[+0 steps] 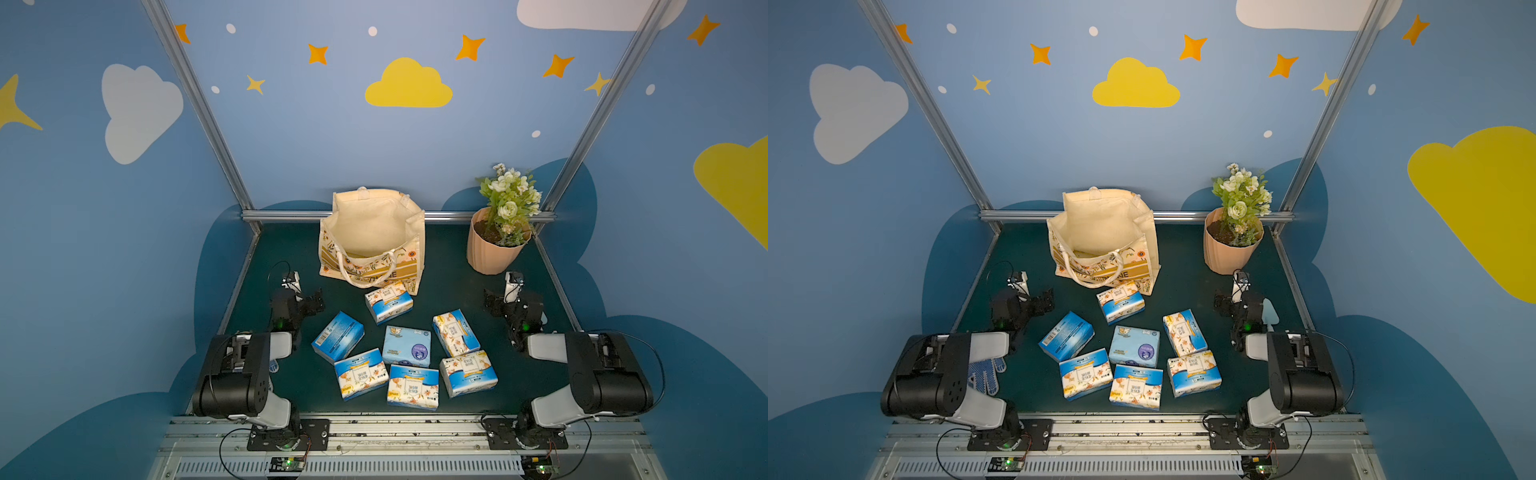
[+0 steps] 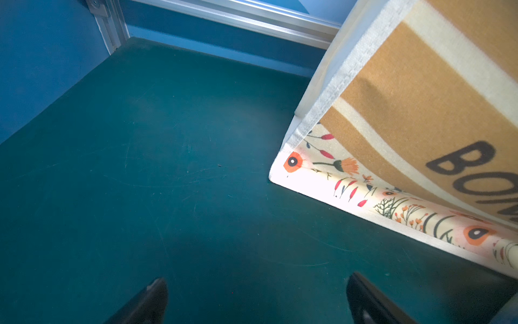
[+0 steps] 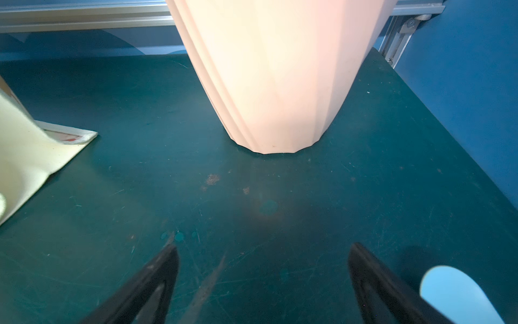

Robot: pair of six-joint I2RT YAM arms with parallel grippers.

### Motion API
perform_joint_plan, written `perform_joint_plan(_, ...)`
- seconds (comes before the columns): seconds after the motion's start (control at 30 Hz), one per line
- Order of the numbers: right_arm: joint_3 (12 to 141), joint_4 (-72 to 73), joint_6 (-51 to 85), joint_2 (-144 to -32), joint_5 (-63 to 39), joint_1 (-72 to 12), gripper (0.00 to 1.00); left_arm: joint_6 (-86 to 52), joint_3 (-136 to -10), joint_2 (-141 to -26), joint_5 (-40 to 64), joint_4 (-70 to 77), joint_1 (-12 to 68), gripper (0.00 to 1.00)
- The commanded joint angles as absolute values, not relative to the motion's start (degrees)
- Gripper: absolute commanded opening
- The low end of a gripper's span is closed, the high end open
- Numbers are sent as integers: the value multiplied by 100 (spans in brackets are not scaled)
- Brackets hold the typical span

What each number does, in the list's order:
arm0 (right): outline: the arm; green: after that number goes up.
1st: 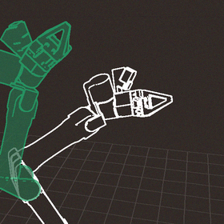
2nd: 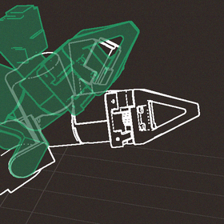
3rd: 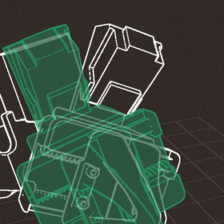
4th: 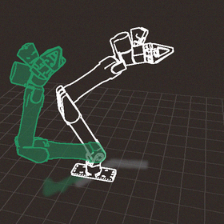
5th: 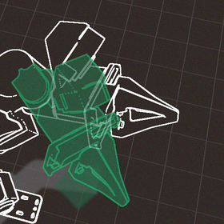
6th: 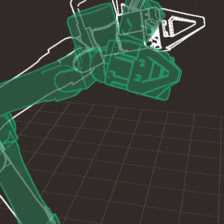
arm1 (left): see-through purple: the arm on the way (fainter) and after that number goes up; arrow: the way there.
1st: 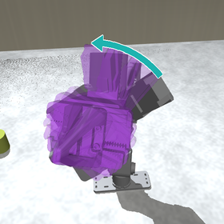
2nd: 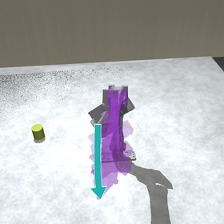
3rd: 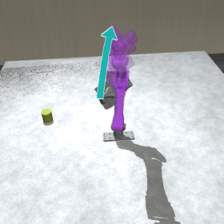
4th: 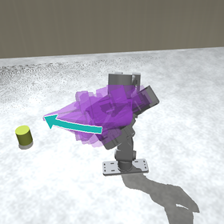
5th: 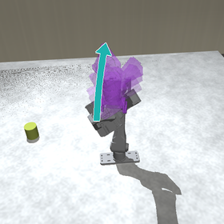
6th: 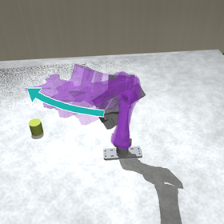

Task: Put tissues into the canvas bag
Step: Pick up the pack of facial tissues from the center of the board.

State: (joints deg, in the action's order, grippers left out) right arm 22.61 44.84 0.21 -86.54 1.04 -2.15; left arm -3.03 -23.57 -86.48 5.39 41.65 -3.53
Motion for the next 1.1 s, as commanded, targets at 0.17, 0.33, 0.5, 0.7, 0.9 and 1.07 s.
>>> perform_joint_plan(0.17,3756,1336,15,-8057,783,-504,95,-459,-2678,-8105,92,3228,-388,100)
perform_joint_plan(0.33,3818,613,432,-7595,1474,-1030,95,-492,-3041,-7612,363,1650,-404,100)
perform_joint_plan(0.5,4181,-619,1959,-6750,1421,-1271,95,-144,-2936,-6962,645,990,-407,100)
perform_joint_plan(0.7,4327,-1596,2449,-6160,-567,-1184,95,281,-3181,-6392,852,-232,-413,100)
perform_joint_plan(0.9,4554,-2503,2480,-6220,-1514,-1411,95,671,-3604,-6186,1177,-1360,-407,100)
perform_joint_plan(1.07,4839,-3365,2282,-6313,-1287,-1983,95,966,-3705,-6016,1689,-1705,-415,100)
